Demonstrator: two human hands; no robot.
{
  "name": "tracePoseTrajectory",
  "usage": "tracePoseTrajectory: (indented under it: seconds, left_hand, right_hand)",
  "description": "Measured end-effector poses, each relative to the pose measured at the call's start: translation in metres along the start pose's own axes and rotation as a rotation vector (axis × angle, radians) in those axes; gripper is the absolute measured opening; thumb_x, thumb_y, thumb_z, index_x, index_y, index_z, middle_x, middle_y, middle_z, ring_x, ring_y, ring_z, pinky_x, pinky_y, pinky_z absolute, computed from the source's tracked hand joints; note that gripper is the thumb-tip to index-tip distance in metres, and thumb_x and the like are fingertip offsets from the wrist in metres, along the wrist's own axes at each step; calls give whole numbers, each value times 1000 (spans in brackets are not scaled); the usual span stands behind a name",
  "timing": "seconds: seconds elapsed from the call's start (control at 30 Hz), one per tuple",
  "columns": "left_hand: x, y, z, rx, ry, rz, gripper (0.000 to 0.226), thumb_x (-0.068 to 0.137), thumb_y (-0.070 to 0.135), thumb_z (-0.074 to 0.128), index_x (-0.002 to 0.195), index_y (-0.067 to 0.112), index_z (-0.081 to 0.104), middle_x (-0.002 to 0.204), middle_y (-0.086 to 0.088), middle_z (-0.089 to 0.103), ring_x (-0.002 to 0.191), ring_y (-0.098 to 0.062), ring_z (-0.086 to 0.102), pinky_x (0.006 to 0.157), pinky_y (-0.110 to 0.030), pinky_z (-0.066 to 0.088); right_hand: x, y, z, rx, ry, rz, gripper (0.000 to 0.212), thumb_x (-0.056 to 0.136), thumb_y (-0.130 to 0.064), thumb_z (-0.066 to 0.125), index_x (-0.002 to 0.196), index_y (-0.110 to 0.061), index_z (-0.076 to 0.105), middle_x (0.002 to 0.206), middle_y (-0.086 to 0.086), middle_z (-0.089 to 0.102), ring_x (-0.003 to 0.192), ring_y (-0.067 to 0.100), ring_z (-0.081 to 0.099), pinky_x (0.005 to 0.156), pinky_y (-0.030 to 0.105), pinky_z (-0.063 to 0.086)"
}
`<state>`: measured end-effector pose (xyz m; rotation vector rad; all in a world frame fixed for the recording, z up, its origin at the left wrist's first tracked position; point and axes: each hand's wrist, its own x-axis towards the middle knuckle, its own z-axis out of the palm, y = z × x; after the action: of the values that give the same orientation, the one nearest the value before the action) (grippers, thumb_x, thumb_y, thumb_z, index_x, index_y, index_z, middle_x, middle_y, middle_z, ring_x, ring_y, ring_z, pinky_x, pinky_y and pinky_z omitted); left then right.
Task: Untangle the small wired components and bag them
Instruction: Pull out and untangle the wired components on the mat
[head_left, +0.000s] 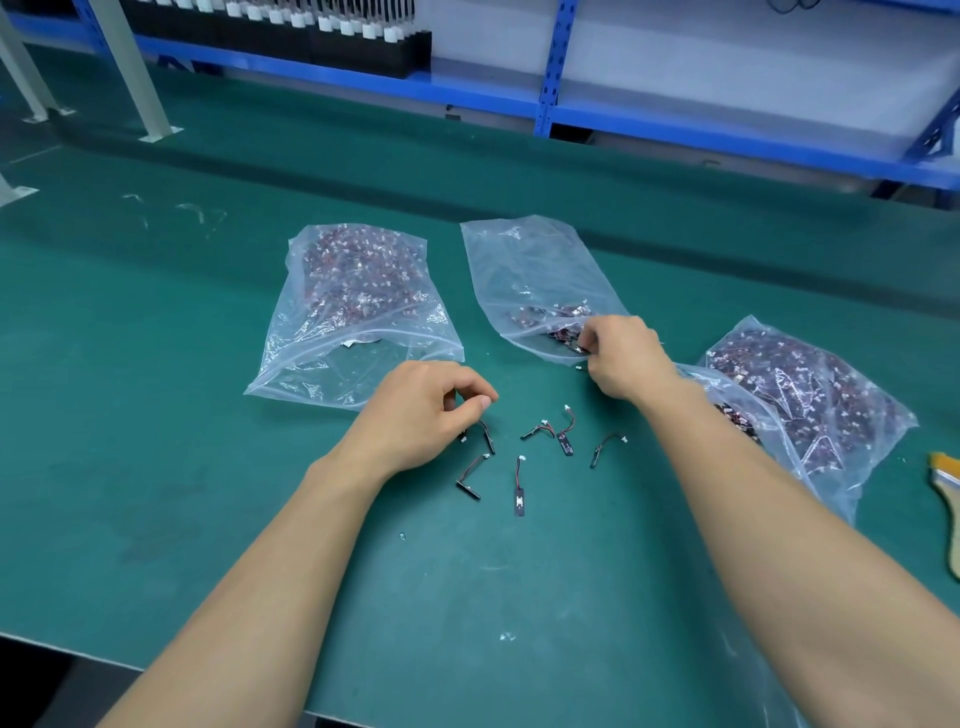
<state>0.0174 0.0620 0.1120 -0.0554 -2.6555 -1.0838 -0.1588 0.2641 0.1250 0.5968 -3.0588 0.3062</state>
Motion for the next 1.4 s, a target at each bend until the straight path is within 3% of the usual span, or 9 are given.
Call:
tracePoseTrajectory:
  seconds: [0.17,0.33,0.43,0.53,0.67,0.93,1.07,1.3,1.4]
  left_hand:
    - [0,1,0,-4,3,-4,10,92,22,69,94,26,78,76,22,64,67,-8,53,68,-26,46]
    - [0,1,0,0,-9,-5,10,92,22,68,95,26,77,77,23,64,68,-9,54,67,-25,46]
    - [0,0,0,-3,-12,-7,10,93,23,68,94,27,77,77,23,65,68,-8,54,66,-24,46]
    - [0,-1,0,-7,-12,-5,10,93,23,68,94,27,77,78,23,65,68,-8,55,66,-24,46]
    - [1,-1,0,-3,-11,1,10,92,24,68,94,28,77,76,24,64,68,-9,55,66,-23,45]
    - [1,-2,1,-2,2,9,10,92,21,69,93,26,78,70,28,62,65,-7,53,63,-19,42]
    - [1,-3,0,7,0,13,10,92,21,69,93,27,77,71,34,61,66,-5,54,62,-13,39]
    - [1,-4,2,-2,-8,4,10,92,22,69,94,28,77,71,30,62,67,-6,54,63,-15,40]
    - [1,-5,2,-4,-9,-1,10,92,23,69,94,28,78,71,29,62,66,-6,54,62,-15,40]
  right_hand:
    - [-1,-1,0,67,-52,8,51,85,4,47,128,-17,64,112,9,68,111,34,56,90,37,47]
    - [-1,0,-2,56,-64,-49,63,85,5,46,143,-20,44,115,11,64,110,36,55,89,39,47]
    - [2,-2,-4,-30,-109,-106,54,85,5,45,135,-17,51,117,12,61,113,37,54,79,37,42]
    - [4,-4,-5,-111,-157,-124,59,87,2,46,139,-22,55,130,12,57,118,37,53,87,38,44]
    - [5,-1,-2,-104,-125,-111,54,90,2,48,138,-22,59,133,11,58,119,33,53,88,35,43]
    - [3,4,1,-36,-62,-94,21,97,-15,61,116,-16,67,124,9,65,115,30,56,84,33,41]
    - [2,0,0,-9,-35,-81,19,99,-25,55,109,-16,69,118,7,66,110,29,57,77,30,34]
    - [0,-4,3,32,-5,7,5,95,-22,66,99,-20,68,113,5,67,106,30,59,77,32,38]
    - [1,-9,2,36,-49,21,4,95,-17,63,97,-13,65,111,7,66,103,31,60,79,33,44]
